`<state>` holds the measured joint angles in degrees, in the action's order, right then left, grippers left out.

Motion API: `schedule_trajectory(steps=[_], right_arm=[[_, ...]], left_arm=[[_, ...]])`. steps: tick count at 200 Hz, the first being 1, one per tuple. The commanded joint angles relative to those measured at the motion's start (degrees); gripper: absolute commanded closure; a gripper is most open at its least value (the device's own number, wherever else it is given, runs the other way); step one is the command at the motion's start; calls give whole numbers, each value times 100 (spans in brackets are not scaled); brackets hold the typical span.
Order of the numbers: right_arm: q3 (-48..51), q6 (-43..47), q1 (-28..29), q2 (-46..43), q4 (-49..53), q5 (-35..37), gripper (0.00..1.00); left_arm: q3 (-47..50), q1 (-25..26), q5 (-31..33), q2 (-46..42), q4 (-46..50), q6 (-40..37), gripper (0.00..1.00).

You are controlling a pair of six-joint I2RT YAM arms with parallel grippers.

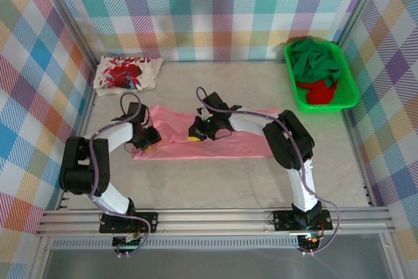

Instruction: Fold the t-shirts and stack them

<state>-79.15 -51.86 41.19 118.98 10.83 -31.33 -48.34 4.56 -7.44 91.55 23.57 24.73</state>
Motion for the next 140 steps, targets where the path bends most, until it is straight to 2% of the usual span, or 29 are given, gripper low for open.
schedule_trajectory(steps=[1,22,34,56,95,140], right_arm=[[190,66,-49,-47,231,-9,100],[116,131,-55,189,201,-73,92],[55,147,-54,271,214,-129,81],[-20,337,-52,127,435,76,76],[-155,1076,-60,-454,1012,892,72],[-615,1646,-90,-454,1236,1314,71]], left_arm=[[149,-138,376,118,306,5,62],[92,-133,269,76,390,-30,63],[30,-139,190,-4,490,-34,63],[-124,-135,26,-339,762,-80,63],[-393,-122,24,-1006,1166,-174,63],[-620,-128,-301,-413,904,-166,68]])
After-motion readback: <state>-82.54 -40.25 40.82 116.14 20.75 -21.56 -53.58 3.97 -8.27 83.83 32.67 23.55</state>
